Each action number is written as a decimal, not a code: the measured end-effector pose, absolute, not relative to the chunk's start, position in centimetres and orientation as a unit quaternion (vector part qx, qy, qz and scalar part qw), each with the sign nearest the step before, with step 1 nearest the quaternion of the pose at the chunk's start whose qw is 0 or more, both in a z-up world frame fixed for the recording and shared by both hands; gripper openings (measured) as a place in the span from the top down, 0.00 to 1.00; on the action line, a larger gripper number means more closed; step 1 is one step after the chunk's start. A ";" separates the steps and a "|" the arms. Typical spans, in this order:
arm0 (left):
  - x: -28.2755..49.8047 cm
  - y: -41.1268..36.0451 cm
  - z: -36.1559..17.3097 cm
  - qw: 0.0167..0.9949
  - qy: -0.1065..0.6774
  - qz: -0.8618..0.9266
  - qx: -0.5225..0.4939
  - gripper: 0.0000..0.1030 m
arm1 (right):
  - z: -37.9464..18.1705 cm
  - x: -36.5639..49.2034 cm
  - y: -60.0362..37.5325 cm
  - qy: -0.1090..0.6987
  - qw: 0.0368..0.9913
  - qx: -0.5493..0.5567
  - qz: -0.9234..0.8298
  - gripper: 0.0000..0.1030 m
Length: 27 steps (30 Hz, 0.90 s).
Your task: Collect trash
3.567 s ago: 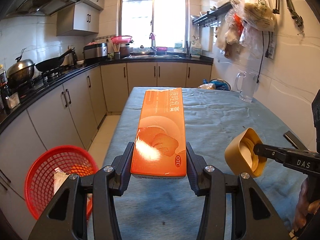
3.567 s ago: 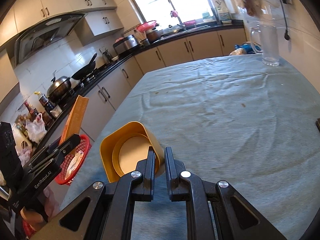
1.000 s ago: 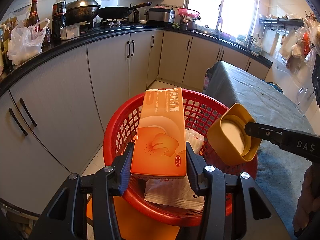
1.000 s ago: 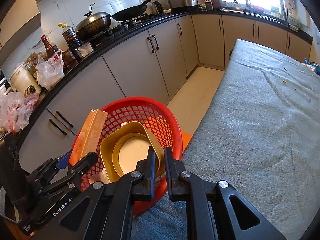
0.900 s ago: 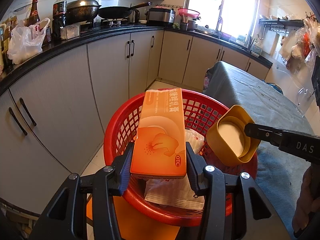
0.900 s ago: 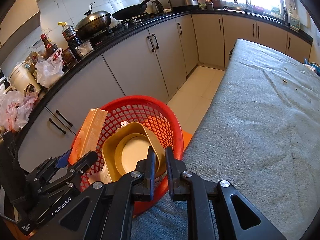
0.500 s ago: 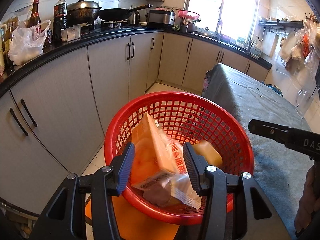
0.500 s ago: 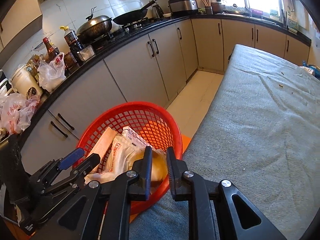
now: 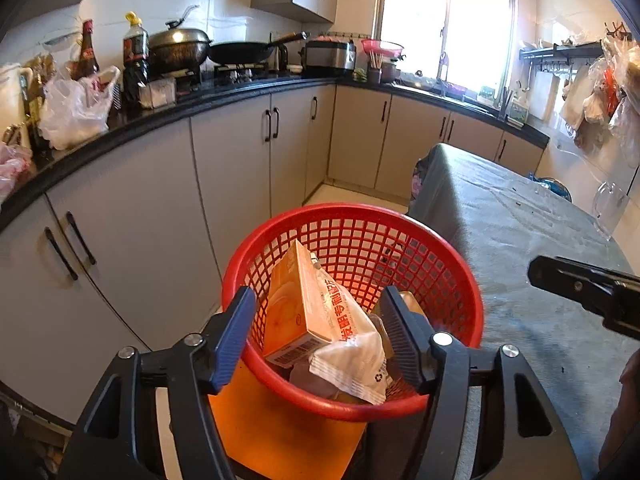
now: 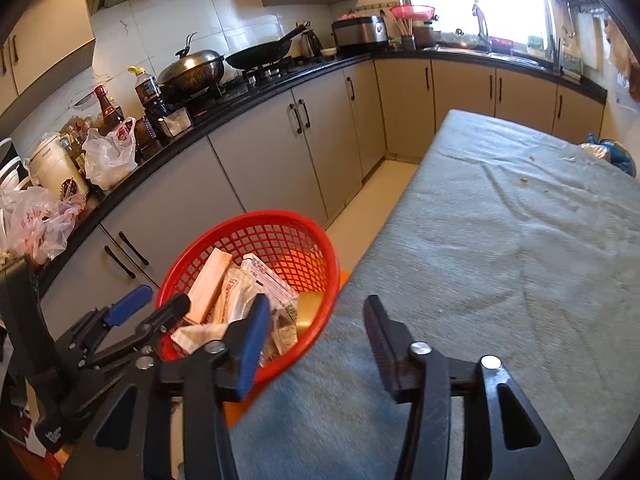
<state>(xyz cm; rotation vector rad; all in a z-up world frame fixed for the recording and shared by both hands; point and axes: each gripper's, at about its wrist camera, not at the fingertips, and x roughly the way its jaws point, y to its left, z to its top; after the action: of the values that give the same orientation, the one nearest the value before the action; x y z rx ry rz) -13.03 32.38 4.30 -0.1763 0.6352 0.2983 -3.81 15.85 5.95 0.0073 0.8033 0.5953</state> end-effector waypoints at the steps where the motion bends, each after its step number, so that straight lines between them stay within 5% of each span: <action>1: -13.3 32.2 4.5 0.936 0.308 0.148 -0.085 0.31 | 6.1 -4.3 15.4 0.379 0.882 -0.001 0.281 0.38; 8: -17.2 29.4 6.2 0.942 0.263 0.194 -0.069 0.09 | 7.2 -8.7 11.9 0.335 0.910 -0.034 0.240 0.20; 16: -20.4 26.1 7.2 0.943 0.243 0.224 -0.042 0.08 | 7.2 -13.8 8.0 0.292 0.933 -0.062 0.202 0.08; 27: -21.9 23.4 5.9 0.940 0.250 0.229 -0.023 0.08 | 6.3 -16.7 6.0 0.278 0.937 -0.066 0.200 0.07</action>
<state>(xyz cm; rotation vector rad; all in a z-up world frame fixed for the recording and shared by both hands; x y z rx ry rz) -21.88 23.39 5.88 -0.0464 0.5104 0.4683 -16.72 6.01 6.30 -0.1353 0.5687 0.4092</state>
